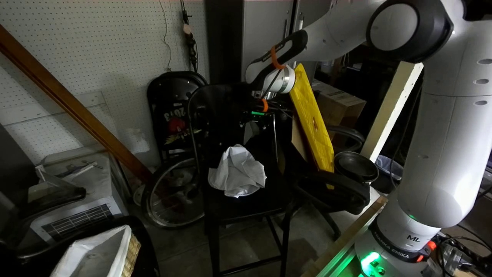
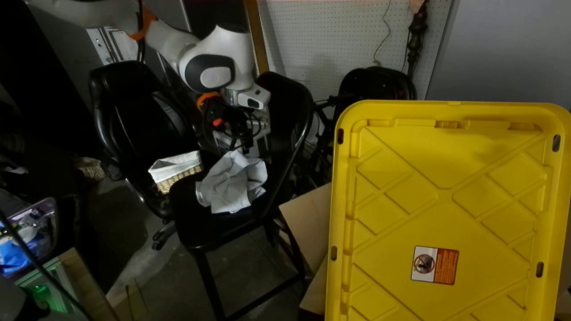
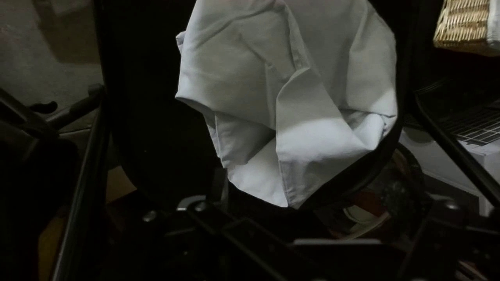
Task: Put the towel on top of the chair
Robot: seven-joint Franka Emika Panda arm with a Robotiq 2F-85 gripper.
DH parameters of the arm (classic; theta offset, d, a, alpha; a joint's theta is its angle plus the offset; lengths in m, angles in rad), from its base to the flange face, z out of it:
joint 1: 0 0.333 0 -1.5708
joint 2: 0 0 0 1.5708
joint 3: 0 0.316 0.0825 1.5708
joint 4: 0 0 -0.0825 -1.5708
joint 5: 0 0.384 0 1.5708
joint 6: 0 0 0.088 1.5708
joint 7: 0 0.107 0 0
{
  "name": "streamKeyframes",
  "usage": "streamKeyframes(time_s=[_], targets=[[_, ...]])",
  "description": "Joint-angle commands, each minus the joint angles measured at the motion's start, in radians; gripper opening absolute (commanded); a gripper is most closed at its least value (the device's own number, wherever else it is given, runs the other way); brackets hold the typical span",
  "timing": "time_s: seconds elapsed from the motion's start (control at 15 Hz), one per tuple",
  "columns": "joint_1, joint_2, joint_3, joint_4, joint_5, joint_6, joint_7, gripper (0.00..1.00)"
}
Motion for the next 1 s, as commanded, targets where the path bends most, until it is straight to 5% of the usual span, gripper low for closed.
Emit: streamKeyframes(time_s=[0.0, 0.47, 0.93], targets=[[-0.033, 0.018, 0.037, 0.011, -0.013, 0.001, 0.009, 1.0], [-0.04, 0.014, 0.042, 0.011, -0.012, 0.0, 0.008, 1.0], [-0.06, 0.174, 0.087, 0.097, 0.131, 0.025, 0.093, 1.0]])
